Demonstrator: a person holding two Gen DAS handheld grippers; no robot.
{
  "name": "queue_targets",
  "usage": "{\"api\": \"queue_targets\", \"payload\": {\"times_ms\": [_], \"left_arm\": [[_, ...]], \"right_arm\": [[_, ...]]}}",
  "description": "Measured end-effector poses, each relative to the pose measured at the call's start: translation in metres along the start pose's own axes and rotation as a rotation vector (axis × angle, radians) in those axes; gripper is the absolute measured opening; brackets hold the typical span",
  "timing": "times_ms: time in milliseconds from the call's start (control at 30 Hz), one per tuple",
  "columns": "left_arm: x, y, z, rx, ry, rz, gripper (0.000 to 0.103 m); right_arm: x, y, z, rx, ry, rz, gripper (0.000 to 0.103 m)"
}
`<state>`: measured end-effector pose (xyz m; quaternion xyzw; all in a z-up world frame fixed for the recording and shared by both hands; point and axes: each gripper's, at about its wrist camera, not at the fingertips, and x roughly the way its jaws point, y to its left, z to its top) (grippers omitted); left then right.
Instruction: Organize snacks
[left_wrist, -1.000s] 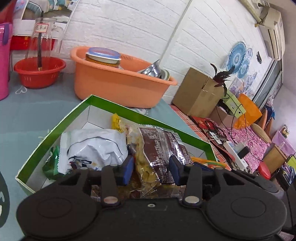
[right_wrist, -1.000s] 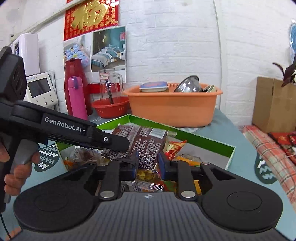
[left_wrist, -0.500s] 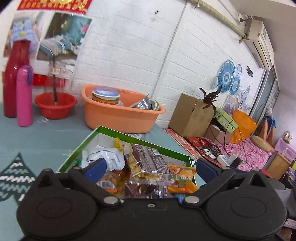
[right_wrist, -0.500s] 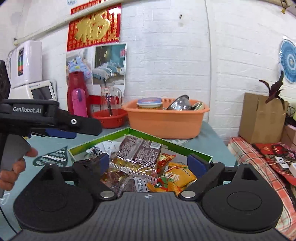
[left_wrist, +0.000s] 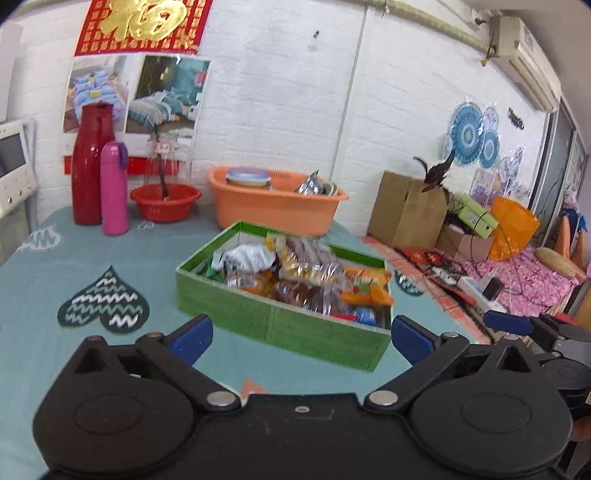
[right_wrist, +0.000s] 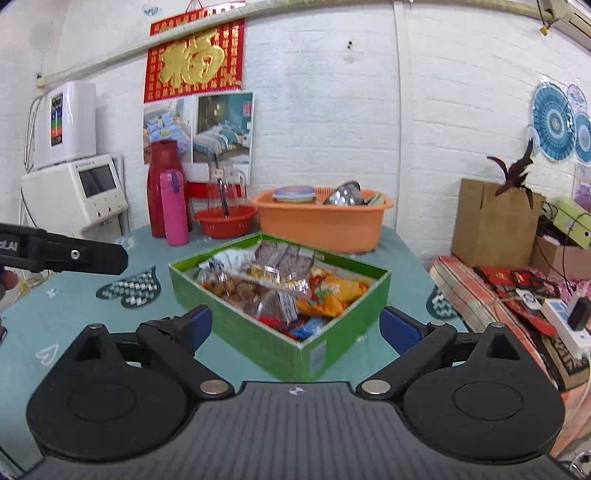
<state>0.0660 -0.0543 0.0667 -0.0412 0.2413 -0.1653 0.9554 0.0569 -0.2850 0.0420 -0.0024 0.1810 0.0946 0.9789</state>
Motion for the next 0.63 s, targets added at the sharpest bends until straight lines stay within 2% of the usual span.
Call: {"api": "queue_targets", "payload": {"times_ms": [200,633], "left_arm": [[0.016,-0.002,-0.021,0.018,0.047,0.087,0.103],[0.021,-0.002,-0.032,0.028,0.063,0.109,0.103]], "right_arm": [[0.009,0.005,-0.02,-0.025,0.049,-0.022,0.103],[0.02,0.011,-0.031,-0.01,0.085,0.002,0.103]]}}
